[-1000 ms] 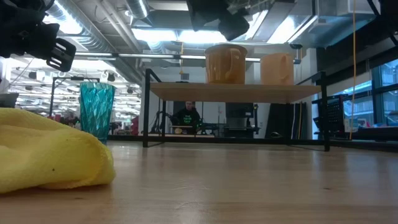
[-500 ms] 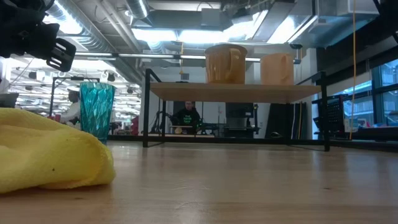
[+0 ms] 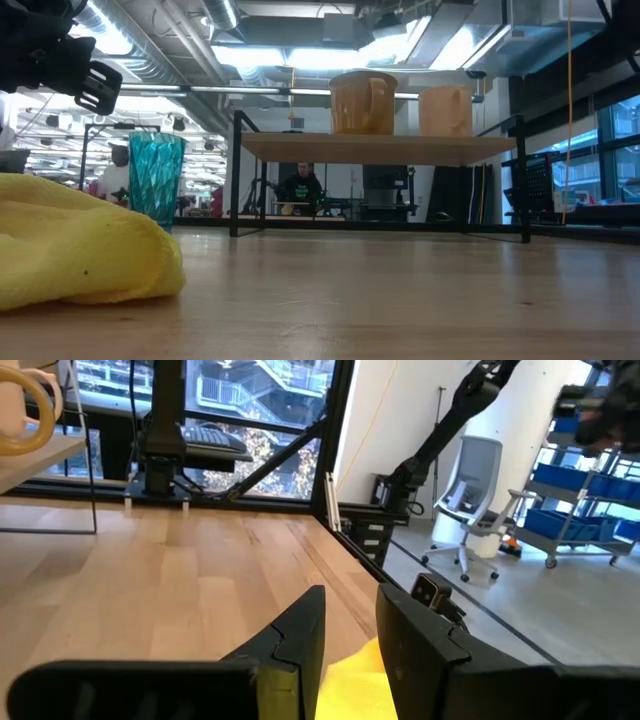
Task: Stack small to large cups/mugs on shelf
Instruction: Put the orange mug on the shelf
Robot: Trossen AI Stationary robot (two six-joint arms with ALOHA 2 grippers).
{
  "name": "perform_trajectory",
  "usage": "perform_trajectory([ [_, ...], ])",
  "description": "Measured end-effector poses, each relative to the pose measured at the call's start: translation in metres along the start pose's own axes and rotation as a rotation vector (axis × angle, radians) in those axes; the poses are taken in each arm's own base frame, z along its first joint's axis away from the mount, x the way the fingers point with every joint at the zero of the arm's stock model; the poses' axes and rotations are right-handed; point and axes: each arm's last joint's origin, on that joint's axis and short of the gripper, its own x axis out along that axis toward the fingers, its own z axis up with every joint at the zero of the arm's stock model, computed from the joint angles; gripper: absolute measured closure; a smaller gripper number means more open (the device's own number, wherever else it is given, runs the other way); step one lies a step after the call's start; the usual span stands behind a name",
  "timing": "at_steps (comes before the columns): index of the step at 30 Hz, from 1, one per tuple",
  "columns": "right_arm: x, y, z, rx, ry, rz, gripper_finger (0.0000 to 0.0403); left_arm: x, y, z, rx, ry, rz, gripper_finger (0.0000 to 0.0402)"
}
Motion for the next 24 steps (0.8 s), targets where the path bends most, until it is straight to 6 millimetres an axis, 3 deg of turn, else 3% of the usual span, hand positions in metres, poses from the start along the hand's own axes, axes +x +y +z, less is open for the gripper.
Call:
perform_trajectory([
  [3,0.009,-0.015,0.0,-0.003,0.155,-0.047,0.0395,0.0,0.0,0.0,0.0,0.0,0.0,0.0315],
  [9,0.018,-0.029,0.011,-0.026,0.243,-0.028,0.0394,0.0,0.0,0.0,0.0,0.0,0.0,0.0315],
  [24,0.031,-0.055,0.025,-0.234,0.314,-0.09,0.0393,0.0,0.0,0.0,0.0,0.001,0.0,0.0315],
])
